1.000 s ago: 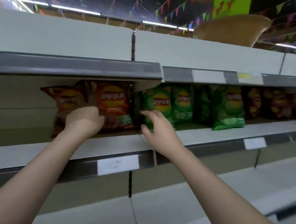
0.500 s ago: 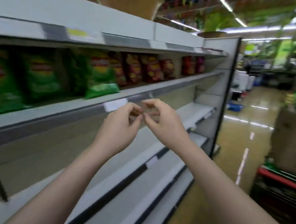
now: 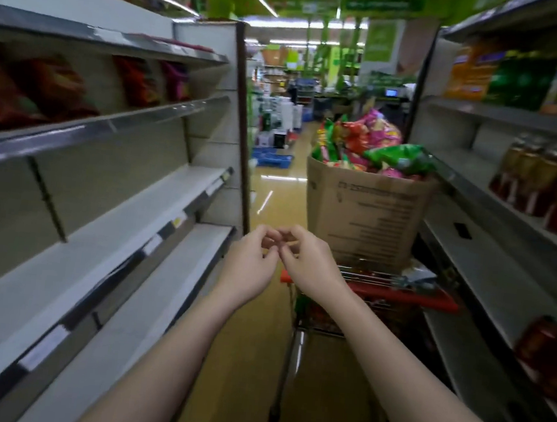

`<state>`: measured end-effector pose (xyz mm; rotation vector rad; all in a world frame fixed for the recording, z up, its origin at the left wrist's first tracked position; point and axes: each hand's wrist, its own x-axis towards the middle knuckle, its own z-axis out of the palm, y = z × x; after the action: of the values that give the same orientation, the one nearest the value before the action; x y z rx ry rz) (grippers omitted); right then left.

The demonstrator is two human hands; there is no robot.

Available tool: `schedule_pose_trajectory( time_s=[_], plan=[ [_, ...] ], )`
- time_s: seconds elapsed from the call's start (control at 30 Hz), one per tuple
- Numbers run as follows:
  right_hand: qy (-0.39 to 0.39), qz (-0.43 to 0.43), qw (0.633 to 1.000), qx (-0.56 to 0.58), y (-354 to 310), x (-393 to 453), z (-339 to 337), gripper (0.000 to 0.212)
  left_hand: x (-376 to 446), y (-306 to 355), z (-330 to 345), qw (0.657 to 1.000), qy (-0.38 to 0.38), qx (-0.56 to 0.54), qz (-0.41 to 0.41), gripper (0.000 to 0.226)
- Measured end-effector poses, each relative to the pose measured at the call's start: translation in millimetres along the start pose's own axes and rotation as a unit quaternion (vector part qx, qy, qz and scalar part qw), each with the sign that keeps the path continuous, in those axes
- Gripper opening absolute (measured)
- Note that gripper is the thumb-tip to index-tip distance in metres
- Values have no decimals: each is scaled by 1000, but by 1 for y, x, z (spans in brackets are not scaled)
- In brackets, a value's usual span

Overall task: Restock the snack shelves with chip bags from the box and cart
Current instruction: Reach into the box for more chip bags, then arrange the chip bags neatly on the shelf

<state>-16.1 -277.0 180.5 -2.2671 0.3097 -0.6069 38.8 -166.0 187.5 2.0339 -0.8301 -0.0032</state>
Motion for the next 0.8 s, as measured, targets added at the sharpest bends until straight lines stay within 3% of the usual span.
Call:
schedule_pose_trajectory(
  time_s=[0.27,0.5,0.67,0.8],
  plan=[
    [-11,153,985,-83,143,39,-21,32,88,-27,113,991,-128,18,-21,17],
    [-19,292,935,-200,268,74,-29,33,168,-76,193,966,-245,77,-7,32],
    [-77,288,898,-324,329,76,-40,49,189,-108,258,913,-379,148,14,61],
    [-129,287,878,-362,358,75,-55,58,191,-116,300,883,-410,226,32,52]
  ],
)
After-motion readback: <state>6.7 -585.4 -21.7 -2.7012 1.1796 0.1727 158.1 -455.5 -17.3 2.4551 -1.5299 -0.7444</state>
